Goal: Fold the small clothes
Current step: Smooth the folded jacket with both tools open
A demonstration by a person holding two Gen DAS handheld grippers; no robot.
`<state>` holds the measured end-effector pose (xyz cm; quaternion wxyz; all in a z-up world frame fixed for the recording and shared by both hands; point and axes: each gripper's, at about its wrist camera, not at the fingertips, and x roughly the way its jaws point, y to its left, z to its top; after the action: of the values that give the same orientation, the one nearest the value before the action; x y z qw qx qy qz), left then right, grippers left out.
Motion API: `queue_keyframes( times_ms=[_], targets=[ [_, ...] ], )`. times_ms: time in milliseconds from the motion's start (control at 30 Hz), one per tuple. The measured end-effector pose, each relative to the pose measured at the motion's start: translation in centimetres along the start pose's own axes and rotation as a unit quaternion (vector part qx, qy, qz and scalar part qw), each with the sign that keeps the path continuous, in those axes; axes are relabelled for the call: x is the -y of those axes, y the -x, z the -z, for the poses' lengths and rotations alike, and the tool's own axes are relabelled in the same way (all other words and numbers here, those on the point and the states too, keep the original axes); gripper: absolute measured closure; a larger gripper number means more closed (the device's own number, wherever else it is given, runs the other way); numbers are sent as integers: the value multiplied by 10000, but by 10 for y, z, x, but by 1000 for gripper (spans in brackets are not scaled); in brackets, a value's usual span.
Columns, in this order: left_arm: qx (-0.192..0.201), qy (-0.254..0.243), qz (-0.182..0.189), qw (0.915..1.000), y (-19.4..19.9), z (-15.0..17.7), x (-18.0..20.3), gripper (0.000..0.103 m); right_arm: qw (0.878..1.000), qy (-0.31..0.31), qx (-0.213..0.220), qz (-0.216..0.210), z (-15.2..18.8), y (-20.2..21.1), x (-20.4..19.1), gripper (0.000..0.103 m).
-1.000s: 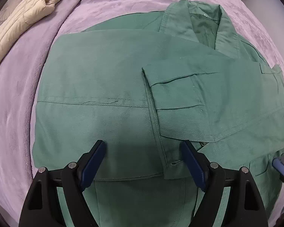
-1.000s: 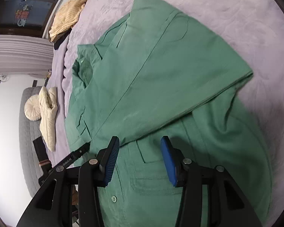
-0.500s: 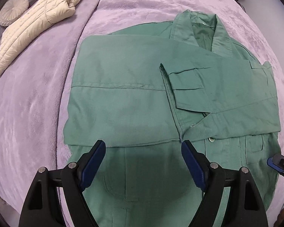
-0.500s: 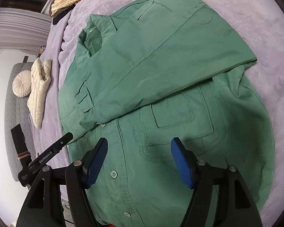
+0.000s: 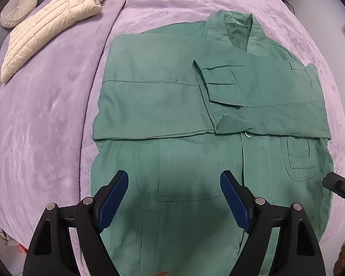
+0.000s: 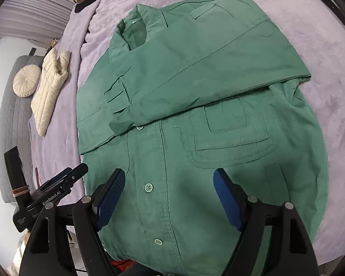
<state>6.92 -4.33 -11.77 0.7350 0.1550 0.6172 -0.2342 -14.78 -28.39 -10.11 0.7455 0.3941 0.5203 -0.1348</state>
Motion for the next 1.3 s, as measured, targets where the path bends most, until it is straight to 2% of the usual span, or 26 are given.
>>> queue_keyframes(
  times_ms=[100, 167, 467, 500, 533, 567, 767, 1000, 1167, 1300],
  targets=[
    [55, -113, -35, 9999, 5, 4, 1, 20, 10000, 5, 71, 49, 3, 5, -2, 21],
    [76, -186, -77, 9998, 8, 7, 1, 0, 9999, -10, 102, 89, 5, 7, -4, 21],
    [185, -326, -146, 9992, 20, 14, -4, 0, 9995, 66, 294, 127, 16, 15, -17, 16],
    [189, -340, -136, 9992, 21, 15, -5, 0, 9994, 86, 309, 108, 18, 15, -20, 12],
    [191, -355, -120, 9991, 22, 16, -6, 0, 9994, 105, 308, 87, 20, 15, -23, 1],
    [191, -362, -113, 9991, 23, 17, -7, 0, 9994, 124, 330, 41, 22, 16, -26, 0],
    [214, -406, 45, 9989, 30, 23, -17, 0, 9998, 50, 211, 19, 34, 9, -39, 0],
    [217, -518, 136, 9983, 29, 34, -34, 0, 9985, -464, 277, -50, 57, 16, -33, 0],
    [-8, -462, 392, 9982, 23, 53, -51, 0, 9970, -761, 136, -106, 72, 14, -18, 0],
    [-109, -238, 327, 9991, 19, 76, -62, 0, 9964, -817, -15, -232, 74, 13, -7, 0]
  ],
)
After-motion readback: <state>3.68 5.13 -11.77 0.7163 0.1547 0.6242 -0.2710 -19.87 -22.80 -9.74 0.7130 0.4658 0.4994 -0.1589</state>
